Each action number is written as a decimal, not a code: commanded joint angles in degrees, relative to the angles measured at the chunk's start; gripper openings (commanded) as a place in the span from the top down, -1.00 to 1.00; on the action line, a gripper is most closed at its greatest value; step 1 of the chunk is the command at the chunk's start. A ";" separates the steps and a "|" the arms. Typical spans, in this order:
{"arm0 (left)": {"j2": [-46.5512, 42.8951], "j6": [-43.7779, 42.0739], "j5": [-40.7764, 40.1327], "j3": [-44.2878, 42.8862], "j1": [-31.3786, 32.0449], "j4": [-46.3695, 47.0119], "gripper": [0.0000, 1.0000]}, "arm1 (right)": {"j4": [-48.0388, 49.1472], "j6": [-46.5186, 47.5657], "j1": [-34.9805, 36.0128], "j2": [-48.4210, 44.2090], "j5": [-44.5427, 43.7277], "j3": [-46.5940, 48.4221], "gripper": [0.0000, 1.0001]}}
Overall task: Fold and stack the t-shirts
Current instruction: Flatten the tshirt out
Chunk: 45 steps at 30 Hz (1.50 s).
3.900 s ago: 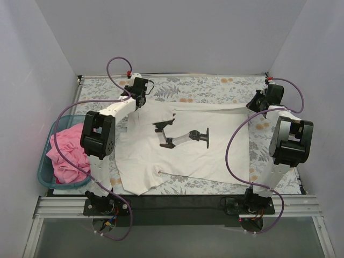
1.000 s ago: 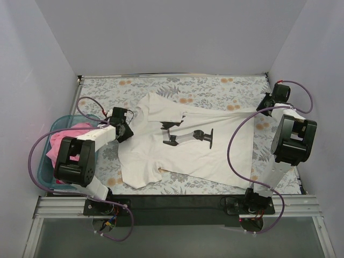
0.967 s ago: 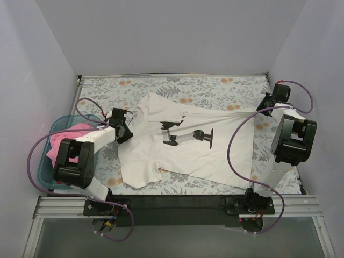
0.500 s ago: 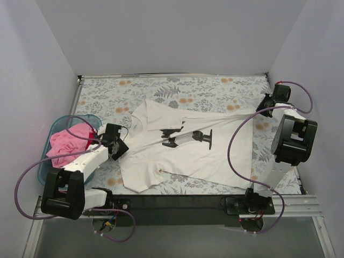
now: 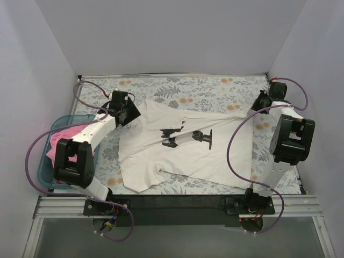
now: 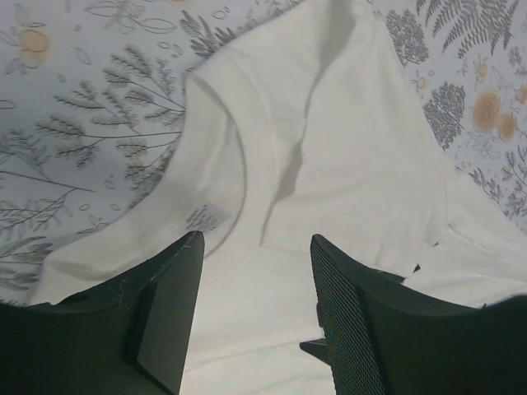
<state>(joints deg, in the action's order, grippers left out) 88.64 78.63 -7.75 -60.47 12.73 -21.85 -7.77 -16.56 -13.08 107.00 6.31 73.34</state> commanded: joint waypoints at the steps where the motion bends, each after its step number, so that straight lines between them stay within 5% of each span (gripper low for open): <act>1: 4.76 -1.99 5.89 -4.73 2.55 0.31 -0.02 | 0.04 -0.41 0.25 -0.83 1.43 0.75 0.97; 18: 20.69 -4.19 9.24 -13.18 5.64 -1.36 0.16 | 0.12 -0.76 0.34 -0.74 1.78 -0.74 0.97; 31: 22.45 -4.89 9.59 -14.59 6.95 -1.80 0.39 | 0.04 -0.76 0.34 -0.74 1.34 -0.66 0.97; 45: 20.52 -4.28 9.86 -15.82 7.75 -3.11 0.40 | 0.04 -0.67 0.34 -0.92 1.34 -0.83 0.97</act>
<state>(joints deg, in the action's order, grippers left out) 111.31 74.37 1.21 -74.41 20.12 -24.05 -8.03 -16.80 -12.93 107.00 7.66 72.42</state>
